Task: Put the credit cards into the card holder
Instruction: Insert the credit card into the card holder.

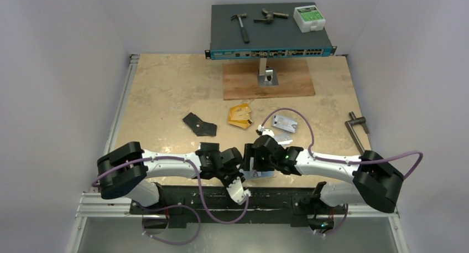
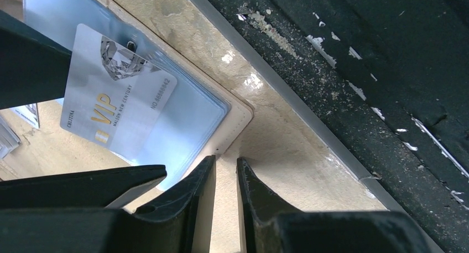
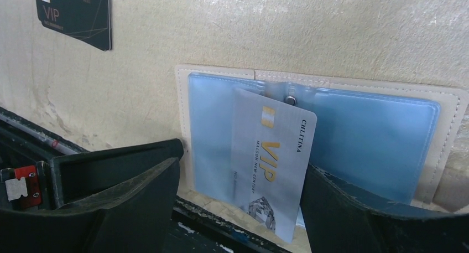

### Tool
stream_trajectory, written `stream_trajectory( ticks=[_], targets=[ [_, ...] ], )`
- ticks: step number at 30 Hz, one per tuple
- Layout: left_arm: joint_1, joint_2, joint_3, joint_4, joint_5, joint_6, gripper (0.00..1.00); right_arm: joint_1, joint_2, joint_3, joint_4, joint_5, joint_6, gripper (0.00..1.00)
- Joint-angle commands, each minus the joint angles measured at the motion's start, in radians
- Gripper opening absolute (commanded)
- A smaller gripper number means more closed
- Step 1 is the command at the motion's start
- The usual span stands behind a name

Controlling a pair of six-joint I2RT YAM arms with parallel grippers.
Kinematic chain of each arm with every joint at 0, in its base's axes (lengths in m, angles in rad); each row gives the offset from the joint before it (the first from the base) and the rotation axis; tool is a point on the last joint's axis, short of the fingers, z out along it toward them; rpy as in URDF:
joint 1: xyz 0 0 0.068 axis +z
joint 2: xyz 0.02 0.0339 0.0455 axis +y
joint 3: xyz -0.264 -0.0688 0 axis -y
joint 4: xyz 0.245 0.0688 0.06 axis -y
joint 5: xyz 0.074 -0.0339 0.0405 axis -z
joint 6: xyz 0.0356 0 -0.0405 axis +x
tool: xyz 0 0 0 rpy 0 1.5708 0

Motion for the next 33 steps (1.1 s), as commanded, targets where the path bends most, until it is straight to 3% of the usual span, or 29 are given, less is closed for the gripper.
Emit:
stream_trajectory(
  ticks=[1,11,33],
  targets=[
    [-0.008,-0.022,-0.007,0.043,0.001,0.006,0.19,0.028,0.036,0.037,-0.096,0.039,0.012,0.76],
    [-0.014,-0.03,-0.01,0.075,-0.012,-0.01,0.17,0.11,0.174,0.091,-0.074,0.048,0.043,0.77],
    [-0.022,-0.055,-0.039,0.052,-0.007,-0.009,0.13,0.125,0.093,0.161,-0.294,0.159,0.027,0.78]
  ],
)
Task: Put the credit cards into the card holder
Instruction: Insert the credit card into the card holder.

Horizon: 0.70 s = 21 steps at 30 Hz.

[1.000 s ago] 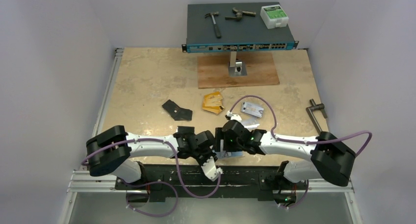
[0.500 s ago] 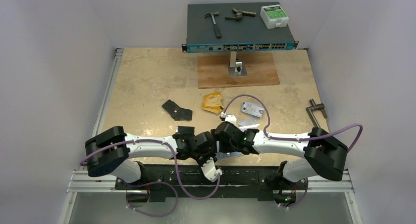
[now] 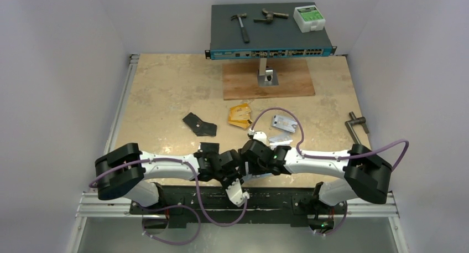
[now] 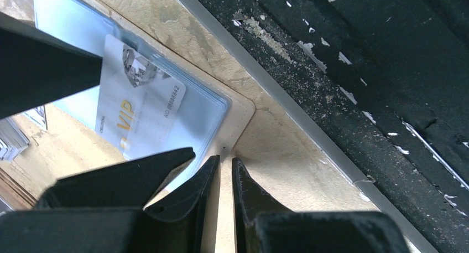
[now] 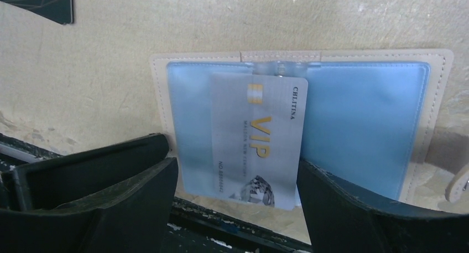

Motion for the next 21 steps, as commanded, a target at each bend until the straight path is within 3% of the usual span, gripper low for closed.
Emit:
stream_trajectory(
  ticks=[1,21],
  targets=[
    [-0.004,-0.036,-0.013,0.018,0.003,-0.01,0.13,0.007,-0.031,0.022,-0.113,0.033,0.013,0.78],
    [-0.005,-0.028,-0.054,0.098,0.013,0.001,0.12,0.098,0.005,0.058,0.033,-0.011,-0.023,0.77]
  ],
)
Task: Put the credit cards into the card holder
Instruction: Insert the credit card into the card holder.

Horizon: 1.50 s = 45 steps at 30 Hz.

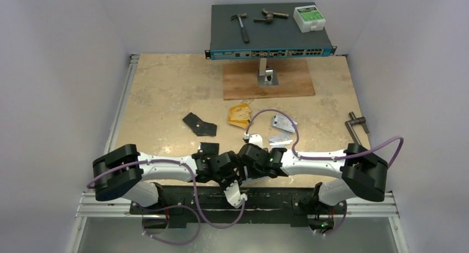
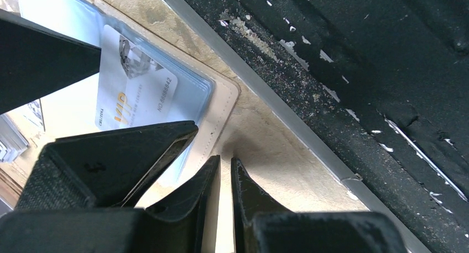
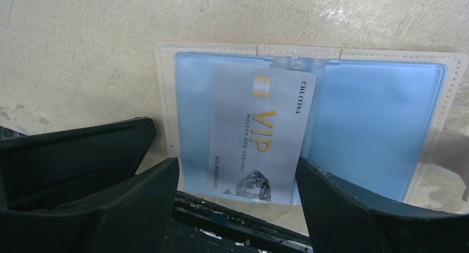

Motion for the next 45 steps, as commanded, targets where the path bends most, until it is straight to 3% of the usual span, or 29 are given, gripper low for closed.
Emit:
stream_trajectory(
  ticks=[1,13,18,27,32,41,45],
  targets=[
    [-0.003,-0.012,-0.034,0.101,0.012,0.001,0.12,0.037,-0.026,0.023,0.11,-0.045,0.011,0.78],
    [-0.003,-0.069,-0.244,0.465,-0.008,0.103,0.11,0.029,-0.174,-0.112,0.274,-0.076,0.031,0.75],
    [-0.003,-0.052,-0.236,0.471,-0.002,0.106,0.11,0.009,-0.193,-0.142,0.315,-0.094,0.029,0.73],
    [-0.003,-0.05,-0.228,0.495,0.001,0.096,0.11,0.008,-0.07,-0.094,0.364,-0.165,-0.012,0.73],
    [-0.003,-0.06,-0.233,0.494,0.0,0.092,0.11,0.005,-0.085,-0.067,0.295,-0.137,-0.027,0.75],
    [0.015,-0.115,-0.215,0.42,-0.062,0.007,0.12,-0.091,-0.339,-0.082,0.077,-0.098,-0.007,0.83],
    [0.078,-0.11,-0.08,0.196,-0.053,-0.116,0.13,-0.12,-0.392,-0.061,-0.077,-0.003,0.053,0.84]
  ],
)
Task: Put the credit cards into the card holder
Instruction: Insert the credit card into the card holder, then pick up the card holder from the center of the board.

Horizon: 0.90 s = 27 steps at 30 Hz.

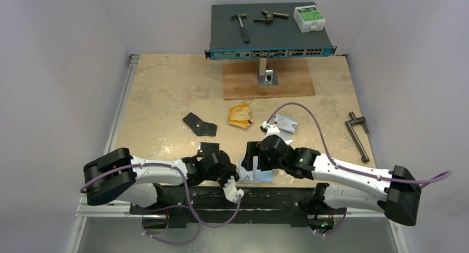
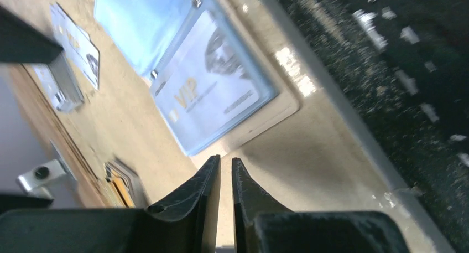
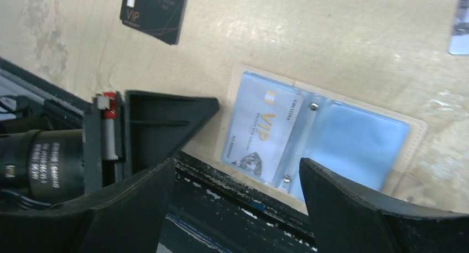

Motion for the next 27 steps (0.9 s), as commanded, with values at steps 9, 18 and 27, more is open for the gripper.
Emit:
stream_trajectory(
  ticks=[9,18,27],
  targets=[
    [0.223,0.062,0.496,-0.733,0.1,-0.419,0.21,-0.024,0.009,0.069,-0.459,0.264,0.235,0.86],
    [0.315,0.116,0.671,-0.917,0.165,-0.629,0.24,-0.023,-0.013,0.032,-0.516,0.294,0.296,0.91],
    [0.358,0.119,0.73,-0.947,0.271,-0.729,0.24,-0.023,-0.315,-0.338,-0.14,0.195,0.484,0.84]
  ],
)
